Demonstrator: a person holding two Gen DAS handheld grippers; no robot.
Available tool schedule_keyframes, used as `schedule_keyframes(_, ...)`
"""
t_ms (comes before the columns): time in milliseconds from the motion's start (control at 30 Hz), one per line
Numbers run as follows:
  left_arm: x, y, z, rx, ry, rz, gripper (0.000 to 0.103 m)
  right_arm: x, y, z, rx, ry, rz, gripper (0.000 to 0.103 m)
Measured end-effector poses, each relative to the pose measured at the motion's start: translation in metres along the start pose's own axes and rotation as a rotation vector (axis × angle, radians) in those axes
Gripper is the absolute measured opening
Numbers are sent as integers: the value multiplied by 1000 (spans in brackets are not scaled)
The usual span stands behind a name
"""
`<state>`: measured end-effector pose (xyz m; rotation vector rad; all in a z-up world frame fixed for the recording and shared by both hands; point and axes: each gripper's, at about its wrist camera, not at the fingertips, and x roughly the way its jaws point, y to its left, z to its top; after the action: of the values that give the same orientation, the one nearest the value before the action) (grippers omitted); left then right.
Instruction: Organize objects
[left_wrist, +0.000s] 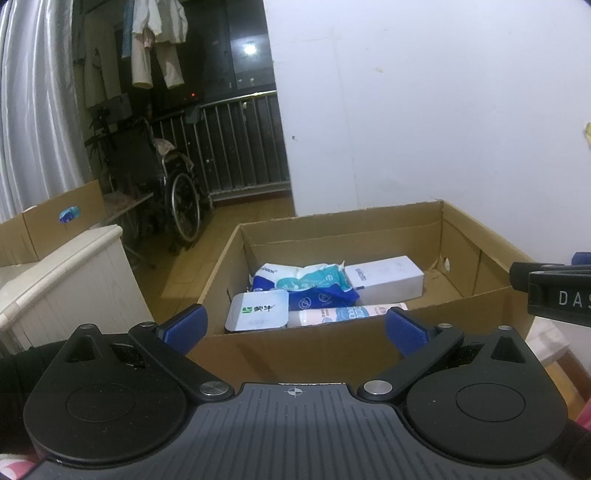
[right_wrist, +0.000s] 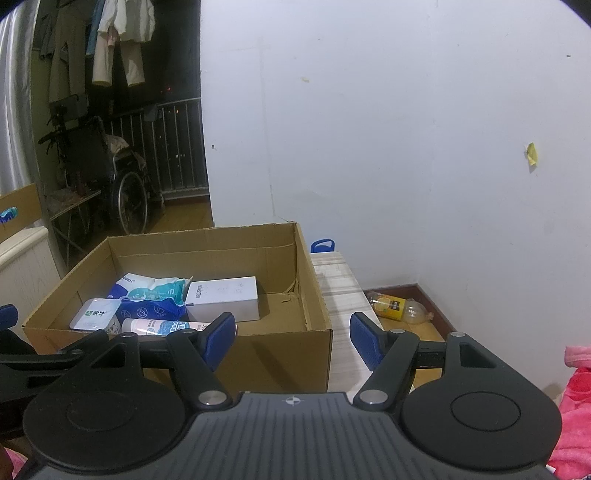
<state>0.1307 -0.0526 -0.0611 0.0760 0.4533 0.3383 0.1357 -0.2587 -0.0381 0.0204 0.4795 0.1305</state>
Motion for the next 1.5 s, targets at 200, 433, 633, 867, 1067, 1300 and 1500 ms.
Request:
schedule_keyframes(200,0,0,0,0,0,-2,103,0,0,0,0,0,0,72)
schedule_keyframes(433,0,0,0,-1,0,-2,103,1,0,0,-2,1,0,72)
schedule_keyframes(633,-1,1,-1,-6,0,-3,103,1,0,0,-3,3,1,74)
schedule_keyframes(867,-1,1,-1,-4,-3,-8,103,1,-1,0,-9,-2,1,74)
schedule_keyframes(1067,0,1,-1,-12,0,-9,103,1,-1,0,-9,-2,2,74)
schedule_keyframes(1300,0,1,0,-17,-2,-8,103,1,-2,0,-10,-2,2,74)
schedule_keyframes(1500,0,2,0,-15,-3,-12,103,1,-2,1,-10,-3,2,74)
